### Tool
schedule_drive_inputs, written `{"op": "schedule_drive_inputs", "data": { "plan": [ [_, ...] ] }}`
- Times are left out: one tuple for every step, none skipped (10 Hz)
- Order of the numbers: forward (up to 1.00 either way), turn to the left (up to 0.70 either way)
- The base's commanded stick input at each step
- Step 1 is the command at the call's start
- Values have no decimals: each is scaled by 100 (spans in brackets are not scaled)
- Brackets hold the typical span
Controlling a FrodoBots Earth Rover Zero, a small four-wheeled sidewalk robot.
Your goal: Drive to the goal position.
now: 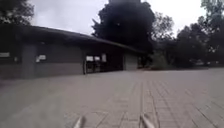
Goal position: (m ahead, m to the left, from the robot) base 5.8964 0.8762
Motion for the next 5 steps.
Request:
{"op": "schedule_drive_inputs", "data": {
  "plan": [
    [96,0],
    [96,0],
    [96,0],
    [96,0],
    [96,-7]
  ]
}}
